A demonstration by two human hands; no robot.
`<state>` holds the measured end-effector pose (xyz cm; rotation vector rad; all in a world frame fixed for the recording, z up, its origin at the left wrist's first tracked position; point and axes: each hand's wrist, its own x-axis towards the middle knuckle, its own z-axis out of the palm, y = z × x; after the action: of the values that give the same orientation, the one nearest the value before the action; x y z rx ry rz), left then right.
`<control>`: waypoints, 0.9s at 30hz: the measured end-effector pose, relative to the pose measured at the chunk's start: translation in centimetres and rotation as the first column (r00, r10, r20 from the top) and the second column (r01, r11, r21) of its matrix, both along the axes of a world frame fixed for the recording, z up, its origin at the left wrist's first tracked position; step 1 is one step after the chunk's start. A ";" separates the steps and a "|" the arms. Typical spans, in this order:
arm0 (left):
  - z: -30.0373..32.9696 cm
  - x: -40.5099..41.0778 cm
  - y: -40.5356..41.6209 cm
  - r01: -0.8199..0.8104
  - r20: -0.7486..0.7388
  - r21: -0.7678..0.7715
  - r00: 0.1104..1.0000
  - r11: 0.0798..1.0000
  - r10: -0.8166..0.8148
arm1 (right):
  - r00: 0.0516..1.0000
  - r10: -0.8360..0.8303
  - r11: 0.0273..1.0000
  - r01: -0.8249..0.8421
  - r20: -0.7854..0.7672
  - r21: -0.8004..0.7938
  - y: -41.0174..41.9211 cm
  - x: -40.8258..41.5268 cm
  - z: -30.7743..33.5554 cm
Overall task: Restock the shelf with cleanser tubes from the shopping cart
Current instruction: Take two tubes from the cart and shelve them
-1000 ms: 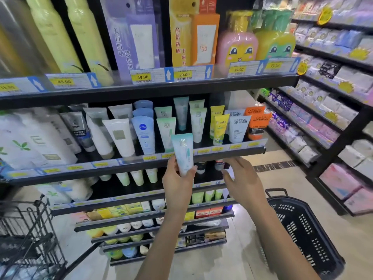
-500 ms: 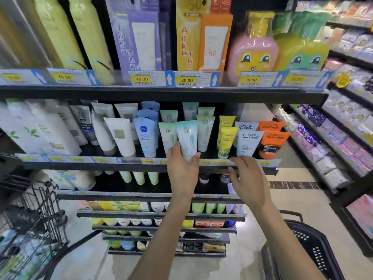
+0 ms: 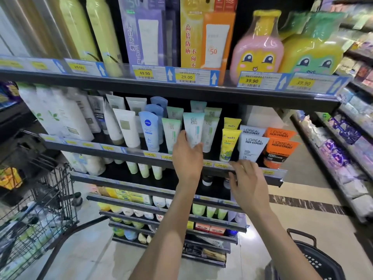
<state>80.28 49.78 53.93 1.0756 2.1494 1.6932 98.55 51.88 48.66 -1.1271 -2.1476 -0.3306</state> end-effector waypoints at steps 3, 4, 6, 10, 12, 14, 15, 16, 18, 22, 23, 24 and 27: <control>0.1 -0.2 0.5 -0.019 -0.034 -0.032 0.999 0.999 0.017 | 1.000 0.007 0.998 -0.008 0.014 0.056 -0.1 0.0 0.3; 0.1 -0.3 0.8 -0.024 -0.053 -0.049 0.998 0.999 0.021 | 1.000 0.011 0.998 -0.012 0.016 0.068 -0.2 0.1 0.3; -0.2 -0.4 1.2 -0.037 -0.098 -0.092 0.995 0.995 0.028 | 0.999 0.029 0.996 -0.030 0.012 0.083 -0.2 0.1 0.4; -0.7 -0.3 1.8 -0.053 -0.191 -0.198 0.981 0.979 0.015 | 0.999 0.041 0.997 -0.042 0.008 0.071 0.1 0.3 -0.2; -0.9 -0.2 1.8 -0.072 -0.217 -0.217 0.976 0.974 0.024 | 0.999 0.039 0.999 -0.039 0.002 0.035 0.3 0.4 -0.6; -1.1 0.0 1.9 -0.096 -0.252 -0.238 0.967 0.967 0.034 | 0.999 0.043 0.999 -0.043 0.012 0.031 0.4 0.6 -1.0; -1.1 0.1 2.0 -0.105 -0.269 -0.253 0.963 0.962 0.034 | 0.999 0.050 0.998 -0.050 0.016 0.036 0.4 0.7 -1.2; -1.1 0.2 2.1 -0.109 -0.279 -0.268 0.960 0.957 0.032 | 0.998 0.055 0.998 -0.055 0.015 0.036 0.5 0.7 -1.2; -0.9 0.3 2.4 -0.112 -0.289 -0.290 0.957 0.951 0.024 | 0.998 0.060 0.998 -0.060 -0.001 0.012 0.5 0.8 -1.4; -0.7 0.1 3.4 -0.110 -0.285 -0.351 0.959 0.930 0.006 | 0.997 0.073 0.996 -0.074 -0.020 -0.049 0.7 0.9 -2.1; -0.7 0.0 3.7 -0.105 -0.278 -0.363 0.961 0.926 0.000 | 0.996 0.079 0.995 -0.081 -0.029 -0.056 0.8 1.0 -2.3; -0.7 0.0 4.0 -0.103 -0.277 -0.373 0.961 0.922 -0.005 | 0.996 0.085 0.994 -0.087 -0.039 -0.062 0.8 1.0 -2.4; -0.7 -0.2 4.5 -0.105 -0.280 -0.390 0.960 0.915 -0.008 | 0.995 0.084 0.993 -0.088 -0.048 -0.075 0.7 1.2 -2.4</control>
<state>80.05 54.33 53.26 1.1932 2.5630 1.0856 99.72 52.56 46.25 -1.0702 -2.1780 -0.1834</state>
